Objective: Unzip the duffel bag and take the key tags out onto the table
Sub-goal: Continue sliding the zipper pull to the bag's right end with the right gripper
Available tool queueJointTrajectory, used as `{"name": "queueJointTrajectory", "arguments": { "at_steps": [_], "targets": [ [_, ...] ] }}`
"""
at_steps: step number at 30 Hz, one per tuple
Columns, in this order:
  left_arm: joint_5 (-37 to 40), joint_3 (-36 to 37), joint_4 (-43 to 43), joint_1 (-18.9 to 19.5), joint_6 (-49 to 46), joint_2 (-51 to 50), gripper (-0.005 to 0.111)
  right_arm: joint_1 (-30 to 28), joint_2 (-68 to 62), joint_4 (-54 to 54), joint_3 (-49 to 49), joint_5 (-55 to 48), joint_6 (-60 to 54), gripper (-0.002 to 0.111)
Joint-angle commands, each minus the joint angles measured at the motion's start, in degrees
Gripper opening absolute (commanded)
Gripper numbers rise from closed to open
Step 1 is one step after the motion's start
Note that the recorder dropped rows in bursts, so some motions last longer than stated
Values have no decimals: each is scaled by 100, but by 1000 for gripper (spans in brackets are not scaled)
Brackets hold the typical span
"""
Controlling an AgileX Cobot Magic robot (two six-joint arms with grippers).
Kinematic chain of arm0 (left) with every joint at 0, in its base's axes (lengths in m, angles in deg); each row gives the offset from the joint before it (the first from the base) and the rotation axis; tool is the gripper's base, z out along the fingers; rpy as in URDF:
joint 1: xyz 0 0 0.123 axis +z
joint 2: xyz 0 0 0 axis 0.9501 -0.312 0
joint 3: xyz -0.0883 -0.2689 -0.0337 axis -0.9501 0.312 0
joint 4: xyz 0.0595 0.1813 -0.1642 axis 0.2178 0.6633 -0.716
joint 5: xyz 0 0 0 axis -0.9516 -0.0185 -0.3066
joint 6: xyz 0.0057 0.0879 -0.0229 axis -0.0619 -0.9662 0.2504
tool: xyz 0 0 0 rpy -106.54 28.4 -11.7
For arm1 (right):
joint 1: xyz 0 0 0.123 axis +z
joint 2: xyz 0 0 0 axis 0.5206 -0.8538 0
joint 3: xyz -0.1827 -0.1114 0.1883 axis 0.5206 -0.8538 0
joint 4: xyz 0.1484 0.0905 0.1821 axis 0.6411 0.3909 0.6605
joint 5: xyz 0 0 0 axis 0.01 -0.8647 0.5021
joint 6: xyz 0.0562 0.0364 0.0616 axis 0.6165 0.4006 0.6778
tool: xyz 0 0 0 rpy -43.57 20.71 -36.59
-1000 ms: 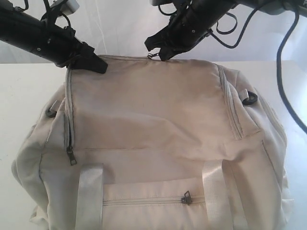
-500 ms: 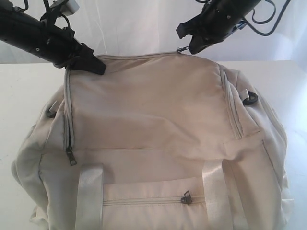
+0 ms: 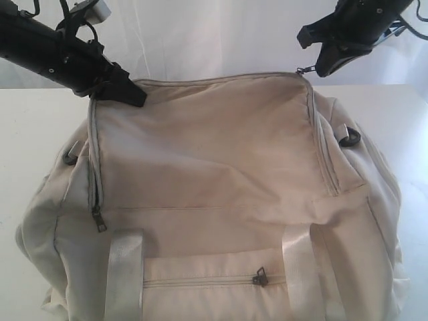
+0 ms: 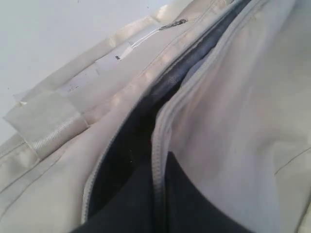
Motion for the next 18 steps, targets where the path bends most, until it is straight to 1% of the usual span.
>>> {"name": "queueJointTrajectory", "arguments": {
  "at_steps": [1,9,16,17,18],
  "targets": [
    [97,-17,138,74,35,94,0,-182,382,-336,-333,-25,43,0],
    [131,-17,138,74,35,94,0,-206,888,-381,-970,0,43,0],
    [130,-17,138,74,22,94,0,-206,1261,-294,-1471,339,43,0],
    [116,-17,138,74,22,94,1,-206,1278,-220,-1519,389,43,0],
    [116,-17,138,74,22,94,4,-206,1278,-172,-1552,423,43,0]
  ]
}}
